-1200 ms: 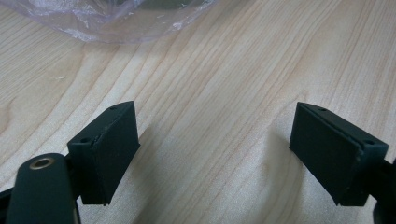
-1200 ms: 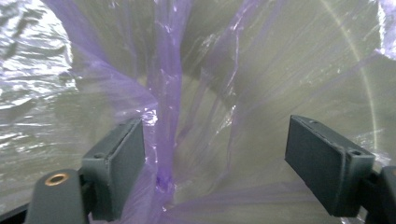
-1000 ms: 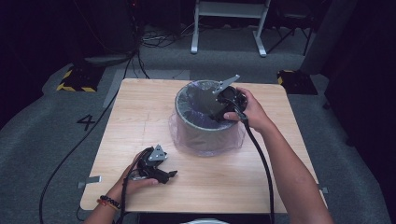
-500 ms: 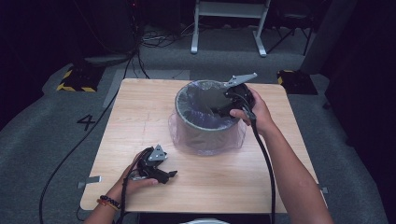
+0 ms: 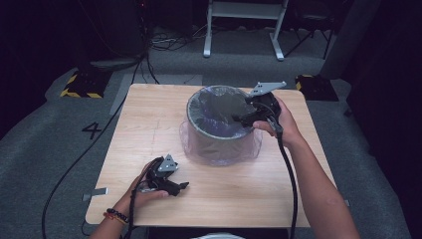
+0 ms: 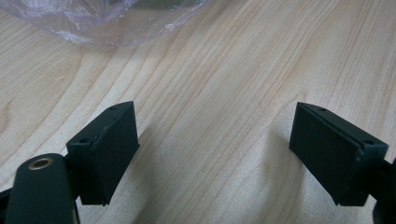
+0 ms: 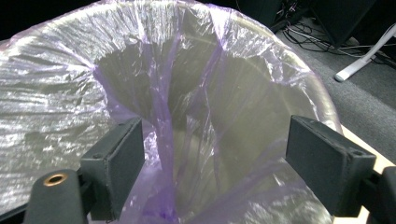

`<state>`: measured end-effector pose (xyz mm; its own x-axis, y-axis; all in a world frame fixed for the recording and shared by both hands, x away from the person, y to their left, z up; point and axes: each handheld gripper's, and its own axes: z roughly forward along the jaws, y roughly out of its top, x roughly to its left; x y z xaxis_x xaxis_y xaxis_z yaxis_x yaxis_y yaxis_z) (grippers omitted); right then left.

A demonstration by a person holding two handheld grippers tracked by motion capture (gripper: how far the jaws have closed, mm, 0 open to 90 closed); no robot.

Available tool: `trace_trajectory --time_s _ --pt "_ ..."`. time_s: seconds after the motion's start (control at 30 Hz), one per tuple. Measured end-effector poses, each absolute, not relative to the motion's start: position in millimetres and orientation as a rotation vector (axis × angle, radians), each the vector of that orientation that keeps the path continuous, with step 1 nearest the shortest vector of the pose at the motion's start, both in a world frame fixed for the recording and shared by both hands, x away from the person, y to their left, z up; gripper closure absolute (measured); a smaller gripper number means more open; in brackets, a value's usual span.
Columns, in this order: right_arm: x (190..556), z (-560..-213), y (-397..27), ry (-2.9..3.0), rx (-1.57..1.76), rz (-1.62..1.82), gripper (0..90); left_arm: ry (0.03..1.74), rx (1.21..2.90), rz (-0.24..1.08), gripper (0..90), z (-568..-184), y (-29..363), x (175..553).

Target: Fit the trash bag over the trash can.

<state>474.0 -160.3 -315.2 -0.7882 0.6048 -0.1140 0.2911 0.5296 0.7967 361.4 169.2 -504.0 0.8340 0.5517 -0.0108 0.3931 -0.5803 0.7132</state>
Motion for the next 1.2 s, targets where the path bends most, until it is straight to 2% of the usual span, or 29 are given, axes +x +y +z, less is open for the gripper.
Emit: trace_trajectory --time_s 0.63,1.2 --pt "439 -307 -187 2.329 0.709 1.081 18.6 0.686 2.262 0.274 15.1 -504 169 361" --pt "417 -316 -206 2.323 0.66 1.11 18.6 0.686 2.262 0.275 15.1 -504 169 361"
